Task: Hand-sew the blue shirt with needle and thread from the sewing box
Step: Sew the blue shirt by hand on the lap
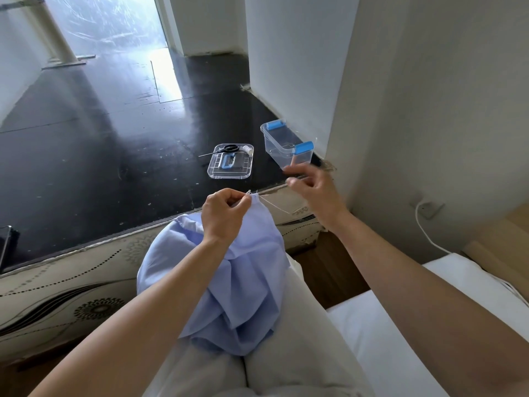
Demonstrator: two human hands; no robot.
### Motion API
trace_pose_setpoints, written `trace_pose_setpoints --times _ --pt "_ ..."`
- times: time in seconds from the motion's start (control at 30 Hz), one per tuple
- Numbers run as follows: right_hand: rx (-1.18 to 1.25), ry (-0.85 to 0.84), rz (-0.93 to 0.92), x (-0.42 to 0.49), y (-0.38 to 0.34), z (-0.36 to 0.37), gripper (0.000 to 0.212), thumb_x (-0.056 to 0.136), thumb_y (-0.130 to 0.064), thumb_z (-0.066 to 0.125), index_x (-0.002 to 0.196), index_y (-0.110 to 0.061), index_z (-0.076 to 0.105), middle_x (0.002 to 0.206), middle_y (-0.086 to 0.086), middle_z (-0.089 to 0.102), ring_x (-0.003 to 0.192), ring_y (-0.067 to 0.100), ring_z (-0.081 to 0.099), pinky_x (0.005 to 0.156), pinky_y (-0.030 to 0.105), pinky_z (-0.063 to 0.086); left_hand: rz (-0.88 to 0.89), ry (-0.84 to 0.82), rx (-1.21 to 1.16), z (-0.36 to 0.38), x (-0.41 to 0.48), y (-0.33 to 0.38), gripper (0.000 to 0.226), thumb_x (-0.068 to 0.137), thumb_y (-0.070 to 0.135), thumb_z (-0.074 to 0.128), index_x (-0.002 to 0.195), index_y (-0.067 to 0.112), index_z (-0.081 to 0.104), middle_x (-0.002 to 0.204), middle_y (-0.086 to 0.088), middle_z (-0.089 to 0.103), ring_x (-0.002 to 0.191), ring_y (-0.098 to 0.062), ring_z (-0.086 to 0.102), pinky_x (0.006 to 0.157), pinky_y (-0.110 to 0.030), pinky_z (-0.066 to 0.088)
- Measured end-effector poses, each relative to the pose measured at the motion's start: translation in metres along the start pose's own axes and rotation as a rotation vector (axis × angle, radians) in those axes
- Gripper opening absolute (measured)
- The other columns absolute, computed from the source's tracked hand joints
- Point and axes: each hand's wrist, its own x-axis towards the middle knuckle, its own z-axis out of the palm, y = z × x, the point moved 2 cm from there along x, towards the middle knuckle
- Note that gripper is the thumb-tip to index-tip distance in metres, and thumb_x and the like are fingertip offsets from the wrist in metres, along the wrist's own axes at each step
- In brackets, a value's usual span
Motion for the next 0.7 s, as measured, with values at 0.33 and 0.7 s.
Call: trace_pose_setpoints --times 0.33,0.7 --pt "-0.169 -0.299 0.076 -0.002 0.007 0.033 0.024 0.089 -0.028 0.069 0.095 -0.005 0.072 0.084 0.007 0.069 0.073 0.012 0.06 0.068 0.024 0.052 0.064 -0.023 -0.002 0.0 0.0 0.001 0.006 0.087 0.022 0.072 0.082 0.018 0.073 0.07 0.008 0.065 0.065 -0.008 0.06 0.066 -0.023 0.052" --pt "0.133 0.177 0.148 0.0 0.016 -0.003 0.021 0.096 -0.022 0.06 0.094 -0.002 0.068 0.054 -0.013 0.052 0.043 -0.001 0.047 0.046 0.009 0.036 -0.005 0.019 -0.004 0.001 -0.001 -0.001 0.014 0.089 0.025 0.07 0.09 0.012 0.075 0.077 0.005 0.066 0.067 -0.004 0.058 0.066 -0.018 0.048"
